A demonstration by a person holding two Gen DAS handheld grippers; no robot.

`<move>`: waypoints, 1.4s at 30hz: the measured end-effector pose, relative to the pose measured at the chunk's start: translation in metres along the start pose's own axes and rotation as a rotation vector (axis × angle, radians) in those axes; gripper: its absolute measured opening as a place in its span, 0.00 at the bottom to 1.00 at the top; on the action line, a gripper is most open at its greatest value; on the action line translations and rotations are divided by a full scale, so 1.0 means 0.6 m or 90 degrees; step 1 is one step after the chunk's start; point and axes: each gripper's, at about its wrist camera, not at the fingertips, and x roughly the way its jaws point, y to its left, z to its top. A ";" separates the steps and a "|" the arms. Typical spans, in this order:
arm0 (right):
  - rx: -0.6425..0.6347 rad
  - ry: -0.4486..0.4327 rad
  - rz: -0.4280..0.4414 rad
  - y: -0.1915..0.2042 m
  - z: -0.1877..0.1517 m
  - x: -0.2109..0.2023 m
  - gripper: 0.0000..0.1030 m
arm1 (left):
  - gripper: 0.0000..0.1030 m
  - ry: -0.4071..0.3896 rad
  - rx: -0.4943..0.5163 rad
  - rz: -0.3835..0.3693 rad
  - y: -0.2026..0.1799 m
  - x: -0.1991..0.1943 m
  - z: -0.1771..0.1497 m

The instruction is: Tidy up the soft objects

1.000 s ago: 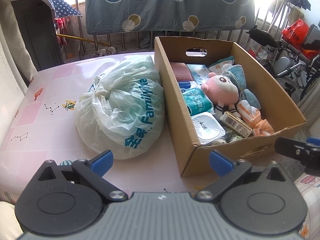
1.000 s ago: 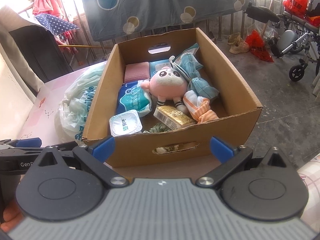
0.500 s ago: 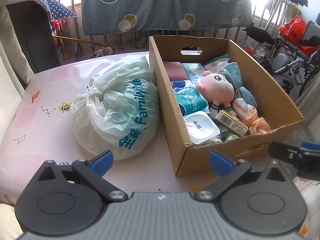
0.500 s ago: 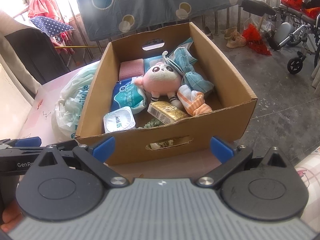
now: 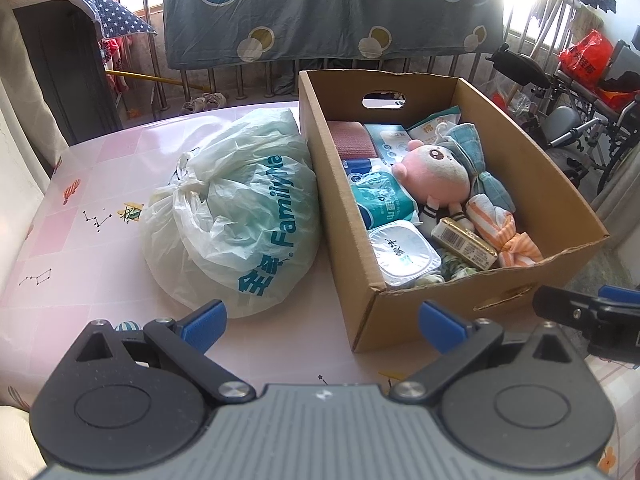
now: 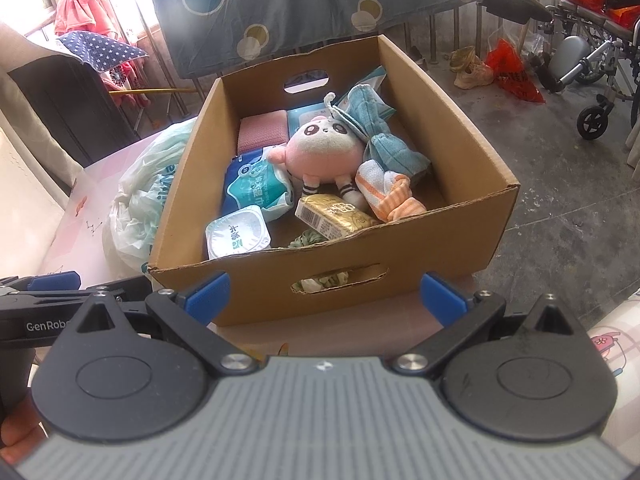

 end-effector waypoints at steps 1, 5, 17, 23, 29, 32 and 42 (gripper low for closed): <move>0.000 0.000 0.000 0.000 0.000 0.000 0.99 | 1.00 0.001 0.000 0.000 0.000 0.000 0.000; -0.001 0.000 0.003 -0.001 0.002 0.002 0.99 | 1.00 0.001 -0.001 0.000 0.001 0.001 -0.002; -0.004 0.000 0.008 0.002 0.002 0.005 0.99 | 1.00 0.002 -0.001 0.002 0.004 -0.001 -0.002; -0.003 -0.001 0.008 0.002 0.002 0.005 0.99 | 1.00 0.002 -0.001 0.001 0.004 -0.001 -0.002; -0.004 -0.001 0.010 0.002 0.003 0.006 0.99 | 1.00 0.003 -0.001 0.001 0.004 0.000 -0.002; -0.005 0.000 0.009 0.002 0.003 0.006 0.99 | 1.00 0.005 -0.001 0.003 0.004 0.001 -0.002; -0.008 -0.001 0.012 0.003 0.007 0.009 0.99 | 1.00 0.003 -0.001 0.005 0.004 -0.001 0.000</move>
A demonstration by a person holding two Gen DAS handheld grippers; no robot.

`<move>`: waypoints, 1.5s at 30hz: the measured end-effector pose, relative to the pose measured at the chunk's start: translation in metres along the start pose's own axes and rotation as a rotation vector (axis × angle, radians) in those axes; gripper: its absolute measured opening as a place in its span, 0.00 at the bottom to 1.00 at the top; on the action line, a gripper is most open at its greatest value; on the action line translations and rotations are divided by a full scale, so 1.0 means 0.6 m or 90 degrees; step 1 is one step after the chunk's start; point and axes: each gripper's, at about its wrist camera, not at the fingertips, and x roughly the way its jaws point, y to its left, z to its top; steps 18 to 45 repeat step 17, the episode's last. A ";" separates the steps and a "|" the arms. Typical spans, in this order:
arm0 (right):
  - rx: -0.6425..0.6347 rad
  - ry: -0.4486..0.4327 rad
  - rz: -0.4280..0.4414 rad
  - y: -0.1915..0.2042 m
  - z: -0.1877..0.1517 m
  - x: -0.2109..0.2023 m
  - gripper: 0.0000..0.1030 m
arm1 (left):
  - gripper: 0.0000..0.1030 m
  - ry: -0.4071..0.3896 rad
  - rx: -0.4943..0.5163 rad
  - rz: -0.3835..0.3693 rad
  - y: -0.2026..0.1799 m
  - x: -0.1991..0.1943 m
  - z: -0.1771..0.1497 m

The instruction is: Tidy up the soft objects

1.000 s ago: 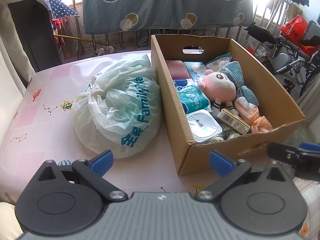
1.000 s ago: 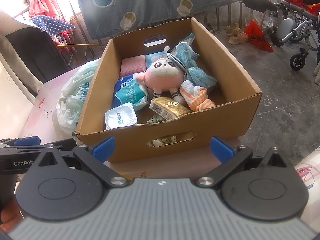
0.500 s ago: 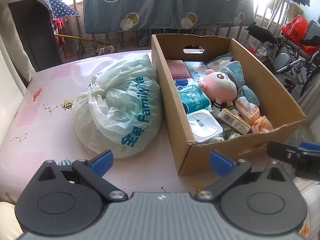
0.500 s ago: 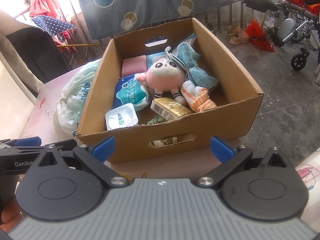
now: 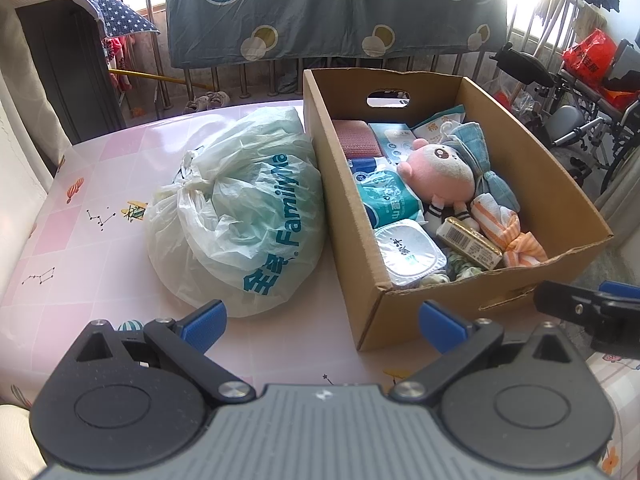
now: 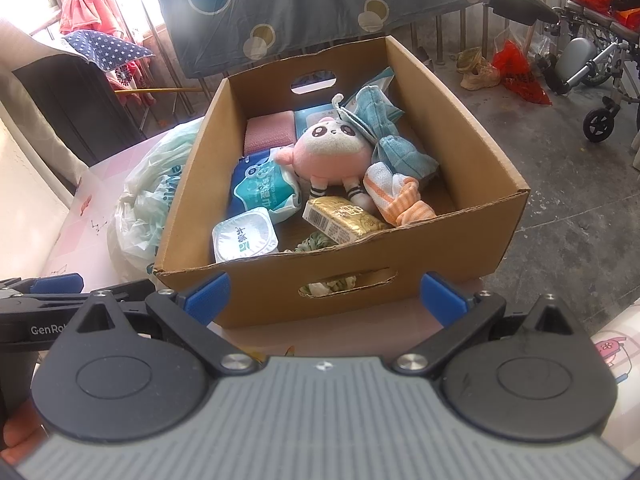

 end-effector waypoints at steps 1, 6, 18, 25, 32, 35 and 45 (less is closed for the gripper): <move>0.000 0.000 0.000 0.000 0.002 0.001 0.99 | 1.00 0.000 0.000 0.000 0.000 0.000 0.000; -0.001 -0.001 0.001 -0.002 0.004 0.001 0.99 | 1.00 -0.002 0.000 0.000 -0.001 -0.001 0.003; -0.001 -0.001 0.002 -0.002 0.003 0.000 0.99 | 1.00 -0.003 0.001 0.001 -0.002 -0.003 0.006; -0.001 -0.001 0.002 -0.002 0.003 0.000 0.99 | 1.00 -0.003 0.001 0.001 -0.002 -0.003 0.006; -0.001 -0.001 0.002 -0.002 0.003 0.000 0.99 | 1.00 -0.003 0.001 0.001 -0.002 -0.003 0.006; -0.001 -0.001 0.002 -0.002 0.003 0.000 0.99 | 1.00 -0.003 0.001 0.001 -0.002 -0.003 0.006; -0.001 -0.001 0.002 -0.002 0.003 0.000 0.99 | 1.00 -0.003 0.001 0.001 -0.002 -0.003 0.006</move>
